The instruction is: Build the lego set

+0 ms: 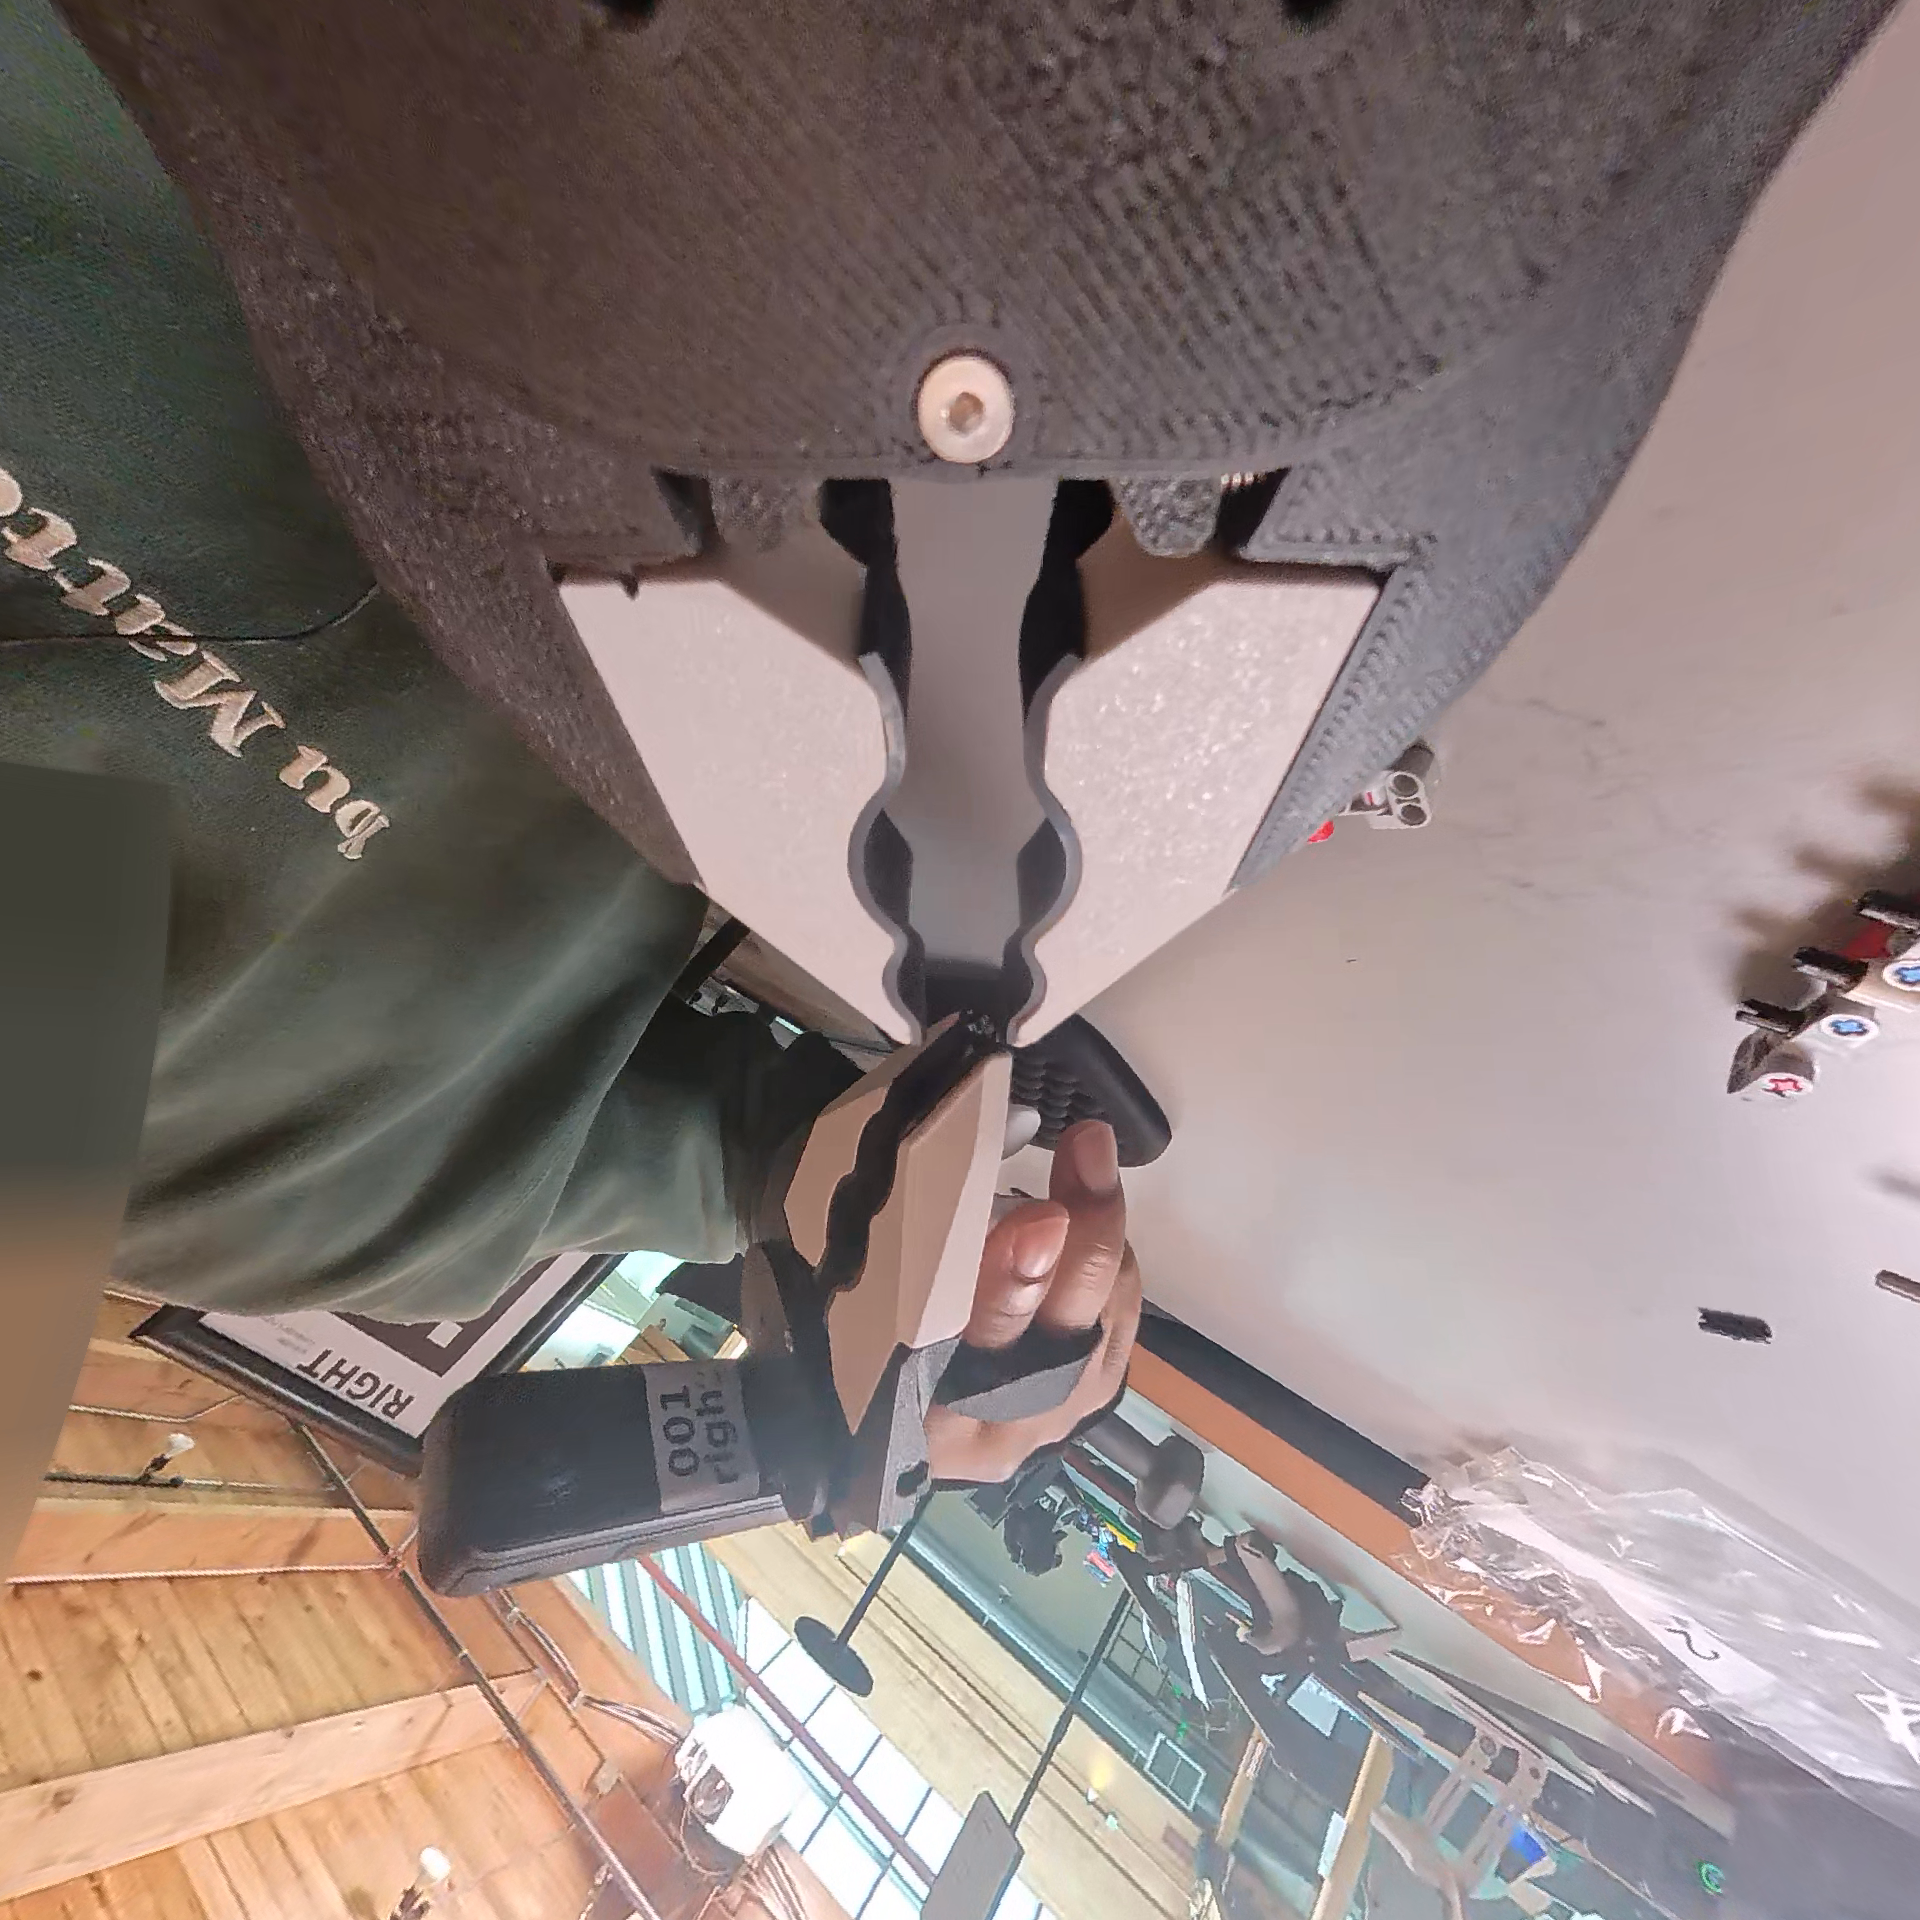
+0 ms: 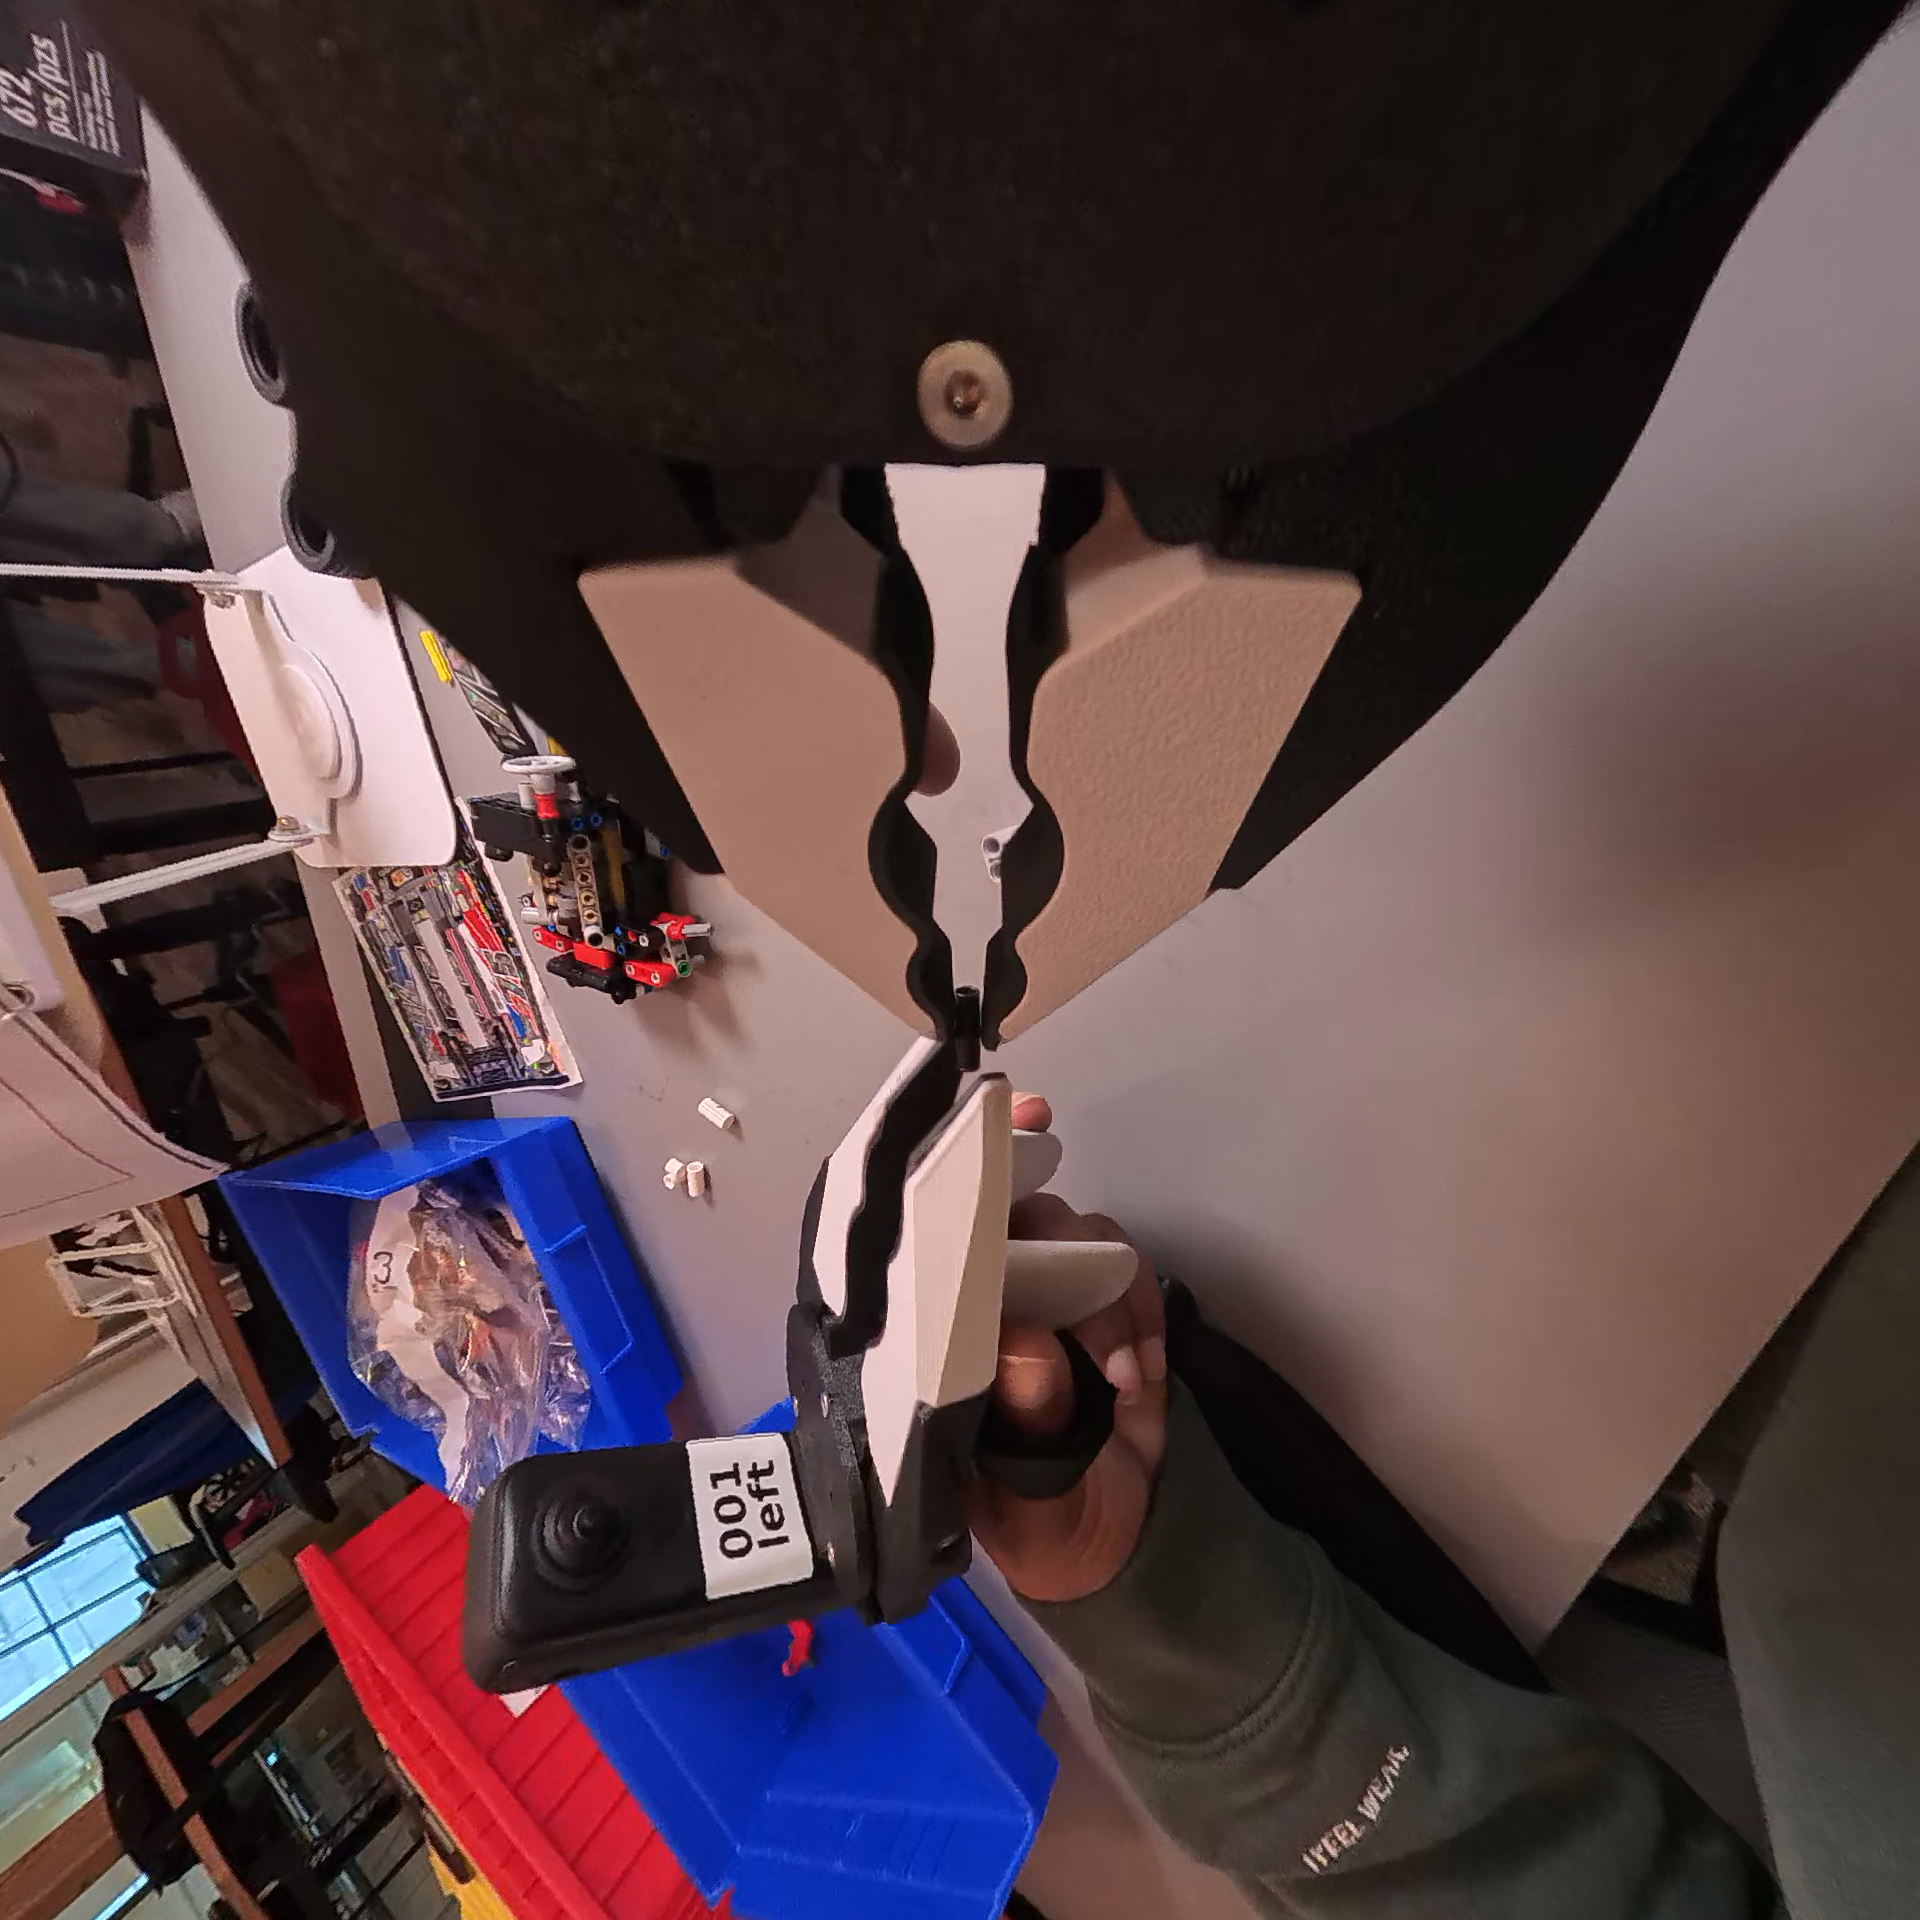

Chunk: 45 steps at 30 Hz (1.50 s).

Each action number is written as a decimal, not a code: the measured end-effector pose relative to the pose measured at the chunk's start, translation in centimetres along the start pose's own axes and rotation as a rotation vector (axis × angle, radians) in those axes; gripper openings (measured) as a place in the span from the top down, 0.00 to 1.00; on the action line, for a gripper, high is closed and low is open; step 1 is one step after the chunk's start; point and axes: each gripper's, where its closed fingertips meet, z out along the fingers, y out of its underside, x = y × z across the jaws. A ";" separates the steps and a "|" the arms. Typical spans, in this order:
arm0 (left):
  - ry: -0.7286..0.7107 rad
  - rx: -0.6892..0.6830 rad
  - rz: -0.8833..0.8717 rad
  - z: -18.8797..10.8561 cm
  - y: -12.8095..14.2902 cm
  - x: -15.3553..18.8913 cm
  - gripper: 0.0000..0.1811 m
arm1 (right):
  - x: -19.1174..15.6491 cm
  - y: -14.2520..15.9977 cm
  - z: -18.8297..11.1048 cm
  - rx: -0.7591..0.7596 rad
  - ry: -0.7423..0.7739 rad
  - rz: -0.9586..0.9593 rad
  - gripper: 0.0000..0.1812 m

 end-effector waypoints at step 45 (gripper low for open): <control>-0.458 -0.604 0.313 -1.1 7.4 -6.4 0.79 | -5.7 6.8 2.4 -0.269 -0.388 0.199 0.99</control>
